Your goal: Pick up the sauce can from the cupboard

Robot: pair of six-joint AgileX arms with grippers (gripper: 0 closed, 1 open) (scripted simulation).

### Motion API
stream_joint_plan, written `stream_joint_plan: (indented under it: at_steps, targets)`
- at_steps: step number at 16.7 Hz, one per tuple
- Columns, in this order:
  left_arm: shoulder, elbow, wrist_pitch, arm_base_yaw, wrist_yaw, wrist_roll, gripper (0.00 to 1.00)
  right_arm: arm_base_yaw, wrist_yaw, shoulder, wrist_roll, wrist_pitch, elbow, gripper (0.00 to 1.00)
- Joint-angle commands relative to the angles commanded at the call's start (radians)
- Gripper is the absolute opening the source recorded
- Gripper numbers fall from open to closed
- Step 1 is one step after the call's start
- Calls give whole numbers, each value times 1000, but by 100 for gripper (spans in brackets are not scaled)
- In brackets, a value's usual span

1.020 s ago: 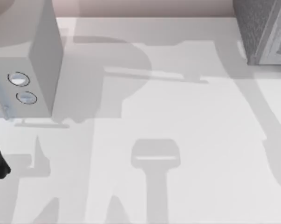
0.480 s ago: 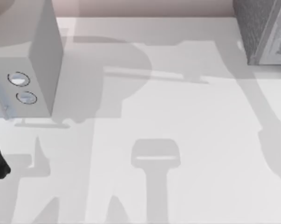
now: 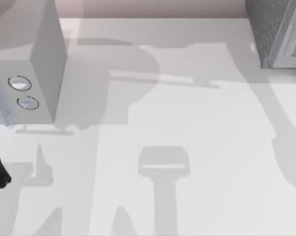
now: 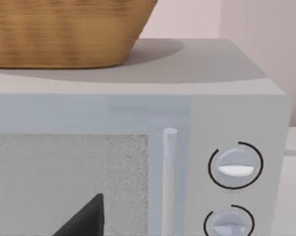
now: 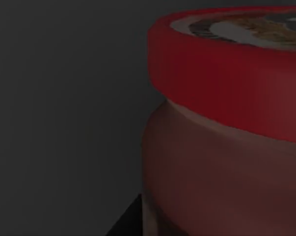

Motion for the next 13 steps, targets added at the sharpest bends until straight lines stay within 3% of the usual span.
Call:
stream_joint_plan:
  at_steps: [6, 13]
  targets:
    - [0, 0, 0, 0, 0, 0, 100, 0, 0, 0, 0, 0, 0, 2]
    - [0, 0, 0, 0, 0, 0, 100, 0, 0, 0, 0, 0, 0, 0]
